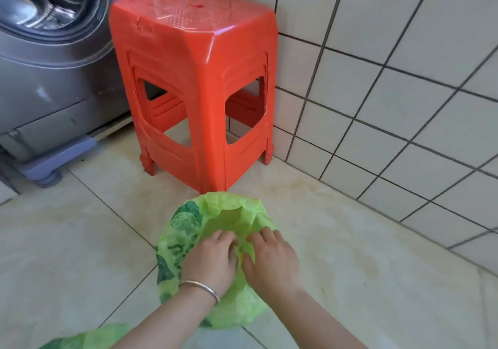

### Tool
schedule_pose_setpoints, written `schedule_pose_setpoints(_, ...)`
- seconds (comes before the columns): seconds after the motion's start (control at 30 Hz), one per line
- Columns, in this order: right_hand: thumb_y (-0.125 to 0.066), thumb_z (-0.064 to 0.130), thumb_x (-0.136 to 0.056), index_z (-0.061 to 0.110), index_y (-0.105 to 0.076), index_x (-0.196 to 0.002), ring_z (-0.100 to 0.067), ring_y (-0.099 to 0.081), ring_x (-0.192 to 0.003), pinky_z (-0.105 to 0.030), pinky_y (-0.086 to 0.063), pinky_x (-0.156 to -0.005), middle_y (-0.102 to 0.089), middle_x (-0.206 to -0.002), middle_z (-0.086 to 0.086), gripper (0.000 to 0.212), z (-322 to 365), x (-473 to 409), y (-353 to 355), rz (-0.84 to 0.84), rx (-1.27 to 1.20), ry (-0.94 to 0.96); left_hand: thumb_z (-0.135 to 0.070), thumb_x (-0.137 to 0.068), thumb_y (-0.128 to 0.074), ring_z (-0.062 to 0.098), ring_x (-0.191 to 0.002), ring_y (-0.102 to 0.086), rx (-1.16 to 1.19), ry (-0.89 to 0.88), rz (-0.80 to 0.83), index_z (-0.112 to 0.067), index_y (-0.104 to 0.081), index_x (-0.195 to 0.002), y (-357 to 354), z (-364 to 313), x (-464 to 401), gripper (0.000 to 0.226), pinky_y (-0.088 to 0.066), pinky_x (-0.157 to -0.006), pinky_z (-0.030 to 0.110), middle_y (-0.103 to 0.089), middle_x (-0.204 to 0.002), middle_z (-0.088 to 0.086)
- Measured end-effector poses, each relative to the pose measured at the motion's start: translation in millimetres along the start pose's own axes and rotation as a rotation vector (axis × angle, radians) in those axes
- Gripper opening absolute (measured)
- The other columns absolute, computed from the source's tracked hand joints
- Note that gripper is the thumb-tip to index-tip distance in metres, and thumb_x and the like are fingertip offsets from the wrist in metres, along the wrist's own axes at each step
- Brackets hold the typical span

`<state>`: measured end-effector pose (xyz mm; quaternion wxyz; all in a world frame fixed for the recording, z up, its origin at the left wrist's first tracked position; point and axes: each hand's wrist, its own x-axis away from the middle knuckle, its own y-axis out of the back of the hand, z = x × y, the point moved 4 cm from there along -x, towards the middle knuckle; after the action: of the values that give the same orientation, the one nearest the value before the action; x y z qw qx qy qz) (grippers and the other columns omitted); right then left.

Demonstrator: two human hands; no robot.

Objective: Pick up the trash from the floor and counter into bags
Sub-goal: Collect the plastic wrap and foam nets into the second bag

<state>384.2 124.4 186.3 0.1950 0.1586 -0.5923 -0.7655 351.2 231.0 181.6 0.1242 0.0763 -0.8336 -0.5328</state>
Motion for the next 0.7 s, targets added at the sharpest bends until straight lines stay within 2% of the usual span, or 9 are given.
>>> schedule_pose_setpoints(0.03, -0.070, 0.037, -0.061, 0.025, -0.066, -0.075, -0.012, -0.064, -0.070, -0.022, -0.048, -0.052, -0.062, -0.073, 0.009, 0.019, -8, 18, 13, 0.005, -0.084, -0.104, -0.028, -0.092, -0.045, 0.014, -0.095, -0.062, 0.034, -0.051, 0.018, -0.032, -0.055, -0.110, -2, -17, 9, 0.021, -0.053, -0.075, 0.032, -0.058, -0.113, -0.013)
schedule_pose_setpoints(0.1, -0.054, 0.029, -0.084, 0.024, -0.063, -0.103, -0.014, -0.060, -0.097, -0.025, -0.047, -0.073, -0.063, -0.098, 0.006, 0.022, -28, 52, 32, 0.059, -0.248, -0.310, -0.025, -0.091, -0.046, 0.014, -0.096, -0.062, 0.126, -0.142, 0.053, -0.030, -0.057, -0.107, -9, -54, 25, 0.020, -0.050, -0.077, 0.032, -0.059, -0.110, -0.011)
schedule_pose_setpoints(0.17, -0.049, 0.023, -0.088, 0.022, -0.059, -0.112, -0.015, -0.058, -0.104, -0.027, -0.045, -0.081, -0.063, -0.107, 0.005, 0.026, -57, 94, 51, -0.025, -0.387, -0.503, -0.022, -0.089, -0.048, 0.016, -0.095, -0.063, 0.207, -0.226, 0.091, -0.027, -0.059, -0.103, -18, -96, 45, 0.019, -0.049, -0.080, 0.033, -0.062, -0.108, -0.008)
schedule_pose_setpoints(0.27, -0.048, 0.020, -0.089, 0.019, -0.062, -0.106, -0.017, -0.060, -0.098, -0.028, -0.045, -0.080, -0.067, -0.104, 0.001, 0.023, -94, 166, 84, -0.148, -0.507, -0.742, -0.021, -0.087, -0.050, 0.018, -0.094, -0.063, 0.277, -0.338, 0.141, -0.026, -0.062, -0.100, -34, -164, 84, 0.018, -0.050, -0.080, 0.033, -0.064, -0.105, -0.007)
schedule_pose_setpoints(0.4, -0.044, 0.021, -0.091, 0.016, -0.062, -0.100, -0.022, -0.059, -0.096, -0.033, -0.045, -0.080, -0.067, -0.100, -0.002, 0.021, -135, 277, 118, -0.303, -0.447, -0.963, -0.019, -0.087, -0.051, 0.020, -0.093, -0.063, 0.328, -0.537, 0.265, -0.025, -0.064, -0.096, -66, -252, 159, 0.017, -0.050, -0.077, 0.032, -0.065, -0.103, -0.005)
schedule_pose_setpoints(0.6, -0.043, 0.025, -0.092, 0.019, -0.061, -0.100, -0.021, -0.058, -0.101, -0.034, -0.045, -0.082, -0.066, -0.103, 0.000, 0.020, -172, 430, 135, -0.417, -0.419, -1.237, -0.022, -0.085, -0.051, 0.018, -0.097, -0.062, 0.244, -0.754, 0.462, -0.029, -0.063, -0.098, -112, -335, 278, 0.019, -0.050, -0.083, 0.032, -0.066, -0.105, -0.007)
schedule_pose_setpoints(0.7, -0.045, 0.027, -0.091, 0.019, -0.060, -0.101, -0.022, -0.058, -0.103, -0.030, -0.041, -0.077, -0.066, -0.106, -0.001, 0.020, -189, 493, 135, -0.470, -0.434, -1.323, -0.023, -0.085, -0.052, 0.020, -0.098, -0.062, 0.169, -0.814, 0.546, -0.029, -0.063, -0.096, -136, -365, 330, 0.017, -0.050, -0.083, 0.033, -0.066, -0.104, -0.006)
